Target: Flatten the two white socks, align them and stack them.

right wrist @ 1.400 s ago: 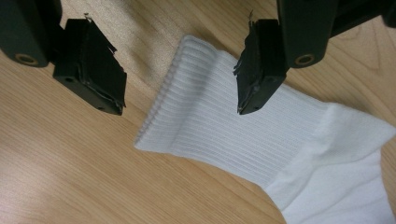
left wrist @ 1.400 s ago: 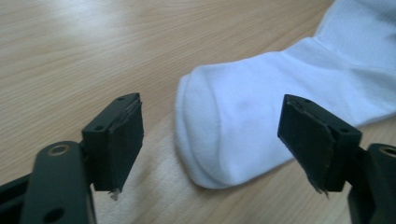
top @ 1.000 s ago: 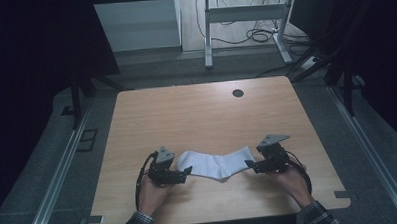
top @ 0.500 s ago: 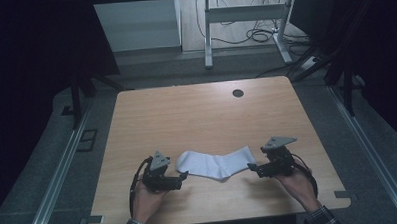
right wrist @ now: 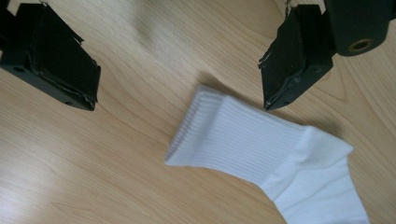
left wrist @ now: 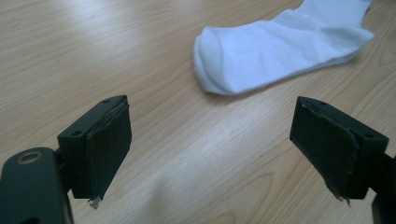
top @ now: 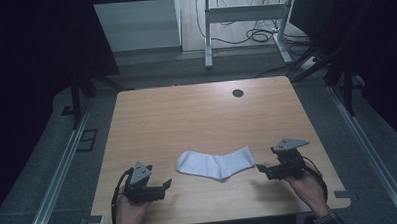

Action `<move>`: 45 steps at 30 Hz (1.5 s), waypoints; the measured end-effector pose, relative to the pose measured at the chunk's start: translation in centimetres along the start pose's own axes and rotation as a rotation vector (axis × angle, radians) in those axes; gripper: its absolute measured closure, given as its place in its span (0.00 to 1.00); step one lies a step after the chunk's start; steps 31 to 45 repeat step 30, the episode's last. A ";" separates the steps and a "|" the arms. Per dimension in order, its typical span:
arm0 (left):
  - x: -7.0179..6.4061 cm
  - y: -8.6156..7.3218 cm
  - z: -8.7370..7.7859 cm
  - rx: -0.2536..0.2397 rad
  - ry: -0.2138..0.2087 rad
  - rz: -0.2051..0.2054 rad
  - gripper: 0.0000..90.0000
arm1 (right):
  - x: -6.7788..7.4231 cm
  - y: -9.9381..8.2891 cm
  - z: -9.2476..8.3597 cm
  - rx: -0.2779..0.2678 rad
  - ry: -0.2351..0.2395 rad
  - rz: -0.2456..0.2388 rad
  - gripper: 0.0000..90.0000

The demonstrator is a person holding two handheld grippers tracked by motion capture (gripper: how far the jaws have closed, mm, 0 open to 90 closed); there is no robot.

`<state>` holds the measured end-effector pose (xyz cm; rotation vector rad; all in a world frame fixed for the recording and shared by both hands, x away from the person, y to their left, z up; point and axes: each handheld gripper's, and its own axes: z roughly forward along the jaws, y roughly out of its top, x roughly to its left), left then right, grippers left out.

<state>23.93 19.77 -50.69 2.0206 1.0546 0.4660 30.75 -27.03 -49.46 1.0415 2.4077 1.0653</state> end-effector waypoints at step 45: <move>1.8 -2.6 2.7 0.152 -0.003 0.006 0.14 | -3.9 -4.3 1.7 0.076 -0.052 0.042 0.08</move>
